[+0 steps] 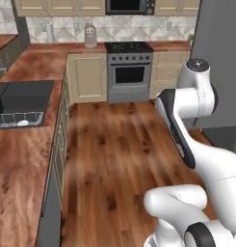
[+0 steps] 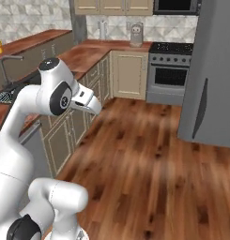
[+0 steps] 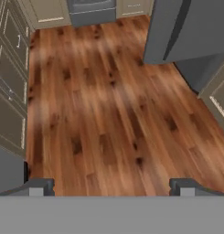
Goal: Gather the squash and lemon wedge from the fridge and place them on a tray on the dining counter. Then gather the steak and chicken drumstick from the fridge and place them on the other tray.
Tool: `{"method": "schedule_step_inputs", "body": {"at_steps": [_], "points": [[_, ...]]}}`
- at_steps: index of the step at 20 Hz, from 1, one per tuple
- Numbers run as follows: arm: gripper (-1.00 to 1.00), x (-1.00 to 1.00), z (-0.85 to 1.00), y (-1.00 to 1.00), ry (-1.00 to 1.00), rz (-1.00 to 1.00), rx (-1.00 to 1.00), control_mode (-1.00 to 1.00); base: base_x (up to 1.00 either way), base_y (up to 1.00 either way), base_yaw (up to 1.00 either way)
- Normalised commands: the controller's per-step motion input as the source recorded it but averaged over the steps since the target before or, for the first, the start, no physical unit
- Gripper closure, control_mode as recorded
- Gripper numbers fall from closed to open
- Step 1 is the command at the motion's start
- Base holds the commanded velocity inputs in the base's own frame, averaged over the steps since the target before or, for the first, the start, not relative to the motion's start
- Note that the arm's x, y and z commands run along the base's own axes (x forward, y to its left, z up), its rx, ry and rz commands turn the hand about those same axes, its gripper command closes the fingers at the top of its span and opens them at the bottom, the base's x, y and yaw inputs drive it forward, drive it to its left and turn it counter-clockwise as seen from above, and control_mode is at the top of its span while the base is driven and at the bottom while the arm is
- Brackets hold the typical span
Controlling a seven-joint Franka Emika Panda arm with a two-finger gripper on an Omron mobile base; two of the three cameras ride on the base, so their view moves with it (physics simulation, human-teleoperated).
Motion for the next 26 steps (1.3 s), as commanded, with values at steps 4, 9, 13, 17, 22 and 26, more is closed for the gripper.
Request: {"method": "schedule_step_inputs", "body": {"at_steps": [4, 9, 13, 17, 22, 26], "points": [[-1.00, 0.00, 0.00, 0.00, 0.00, 0.00, 0.00, 1.00, 1.00, -0.40, 0.13], [-1.00, 0.00, 0.00, 0.00, 0.00, 0.00, 0.00, 1.00, 0.99, -0.27, 0.02], [-1.00, 0.00, 0.00, 0.00, 0.00, 0.00, 0.00, 1.00, 0.88, -0.25, -0.01], [-1.00, 0.00, 0.00, 0.00, 0.00, 0.00, 0.00, 1.00, 0.67, -0.26, -0.12], [-1.00, 0.00, 0.00, 0.00, 0.00, 0.00, 0.00, 1.00, 0.65, -0.19, -0.18], [-1.00, 0.00, 0.00, 0.00, 0.00, 0.00, 0.00, 1.00, 0.61, 0.00, -0.26]]}}
